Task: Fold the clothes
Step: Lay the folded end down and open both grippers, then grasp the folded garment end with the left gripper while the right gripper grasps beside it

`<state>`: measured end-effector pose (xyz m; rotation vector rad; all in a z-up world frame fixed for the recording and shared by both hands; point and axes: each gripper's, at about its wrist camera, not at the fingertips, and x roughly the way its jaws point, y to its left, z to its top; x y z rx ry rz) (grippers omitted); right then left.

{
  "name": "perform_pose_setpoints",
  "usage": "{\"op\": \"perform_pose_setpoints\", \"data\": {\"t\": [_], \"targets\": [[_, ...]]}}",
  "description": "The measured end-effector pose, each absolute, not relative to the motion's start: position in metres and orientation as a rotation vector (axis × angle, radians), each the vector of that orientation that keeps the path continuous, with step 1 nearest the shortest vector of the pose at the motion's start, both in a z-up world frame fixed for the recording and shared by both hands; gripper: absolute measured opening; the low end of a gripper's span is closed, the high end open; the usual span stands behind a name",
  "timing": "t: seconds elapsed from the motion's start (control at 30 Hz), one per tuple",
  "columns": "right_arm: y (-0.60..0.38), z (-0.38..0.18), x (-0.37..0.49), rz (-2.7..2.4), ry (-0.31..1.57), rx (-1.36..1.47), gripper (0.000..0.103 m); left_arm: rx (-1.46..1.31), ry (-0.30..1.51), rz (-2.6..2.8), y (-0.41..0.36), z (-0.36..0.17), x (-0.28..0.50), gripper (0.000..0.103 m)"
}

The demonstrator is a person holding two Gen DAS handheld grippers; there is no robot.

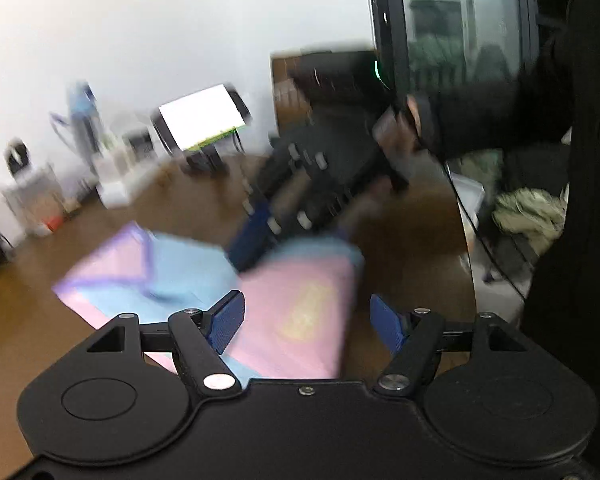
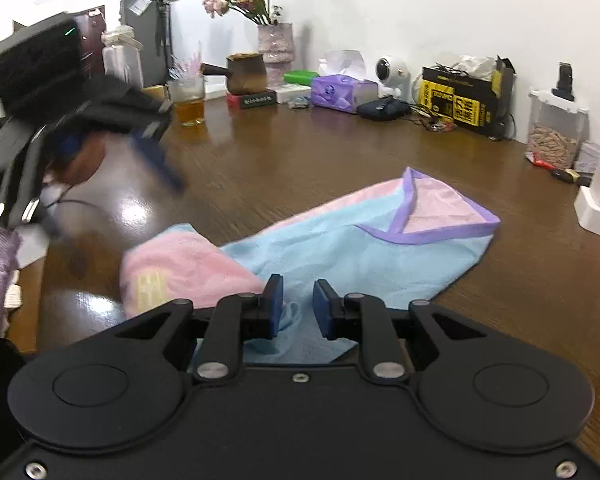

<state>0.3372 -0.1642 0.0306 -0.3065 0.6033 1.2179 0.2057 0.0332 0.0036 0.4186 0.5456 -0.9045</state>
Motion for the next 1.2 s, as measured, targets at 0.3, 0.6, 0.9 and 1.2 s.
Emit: {"op": "perform_pose_setpoints", "data": {"t": [0.3,0.6,0.9,1.2], "targets": [[-0.183,0.069,0.293,1.231,0.48,-0.393,0.029,0.323,0.631,-0.858,0.04,-0.013,0.249,0.069],[-0.17,0.033,0.284,1.287,0.606,-0.386,0.039,0.395,0.575,-0.819,0.047,-0.001,0.229,0.069],[-0.174,0.021,0.296,1.227,0.652,-0.28,0.058,0.493,0.538,-0.875,0.026,-0.005,0.2,0.073],[-0.18,0.042,0.218,1.084,0.265,-0.724,0.07,0.502,0.58,-0.868,0.026,-0.02,0.225,0.074]]}}
